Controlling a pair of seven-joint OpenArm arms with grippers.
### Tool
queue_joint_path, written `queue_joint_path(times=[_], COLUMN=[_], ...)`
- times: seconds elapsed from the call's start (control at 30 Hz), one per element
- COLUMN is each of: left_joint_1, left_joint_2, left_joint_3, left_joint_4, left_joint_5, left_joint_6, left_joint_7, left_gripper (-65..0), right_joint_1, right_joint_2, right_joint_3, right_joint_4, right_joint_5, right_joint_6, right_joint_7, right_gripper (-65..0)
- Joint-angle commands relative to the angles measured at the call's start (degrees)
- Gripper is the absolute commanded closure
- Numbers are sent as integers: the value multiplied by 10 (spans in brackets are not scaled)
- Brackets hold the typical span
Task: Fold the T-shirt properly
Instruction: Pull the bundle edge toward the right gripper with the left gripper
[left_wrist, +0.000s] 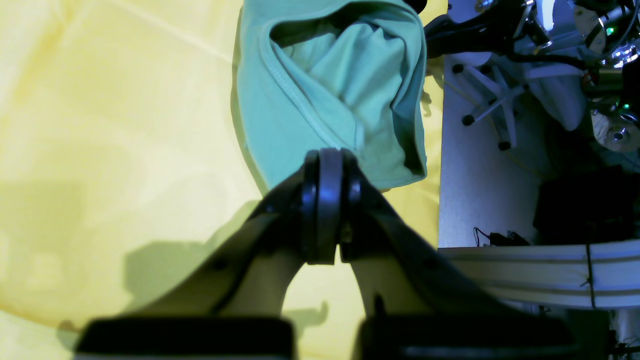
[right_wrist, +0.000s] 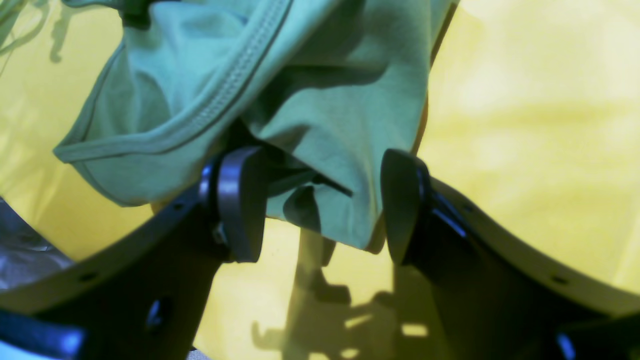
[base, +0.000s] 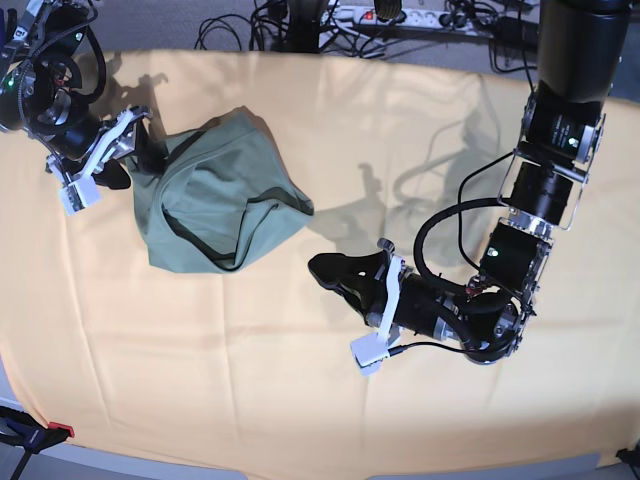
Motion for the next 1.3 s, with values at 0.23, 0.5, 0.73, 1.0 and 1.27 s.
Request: queue_joint_path(times=[0.23, 0.5, 0.73, 1.0, 1.27], left_joint_1=[-3, -2, 0, 11, 28], left_joint_2=[26, 29, 31, 50, 50], left_joint_3=[6, 122, 139, 139, 138], left_joint_4=[9, 9, 9, 8, 8], left_joint_5=[68, 261, 251, 291, 328], left_joint_6=[-3, -3, -3, -3, -3], left_joint_7=[-6, -70, -131, -153, -164], left_gripper=[-339, -338, -338, -335, 0], right_joint_1=[6, 6, 8, 20, 39], right_joint_2=[7, 13, 24, 24, 24], right_joint_3=[3, 3, 4, 4, 4], right_joint_4=[10, 10, 10, 10, 10], right_joint_5=[10, 10, 9, 10, 8], right_joint_6=[4, 20, 20, 20, 20], right_joint_7=[62, 62, 64, 69, 71], right_gripper=[-379, -379, -379, -378, -377])
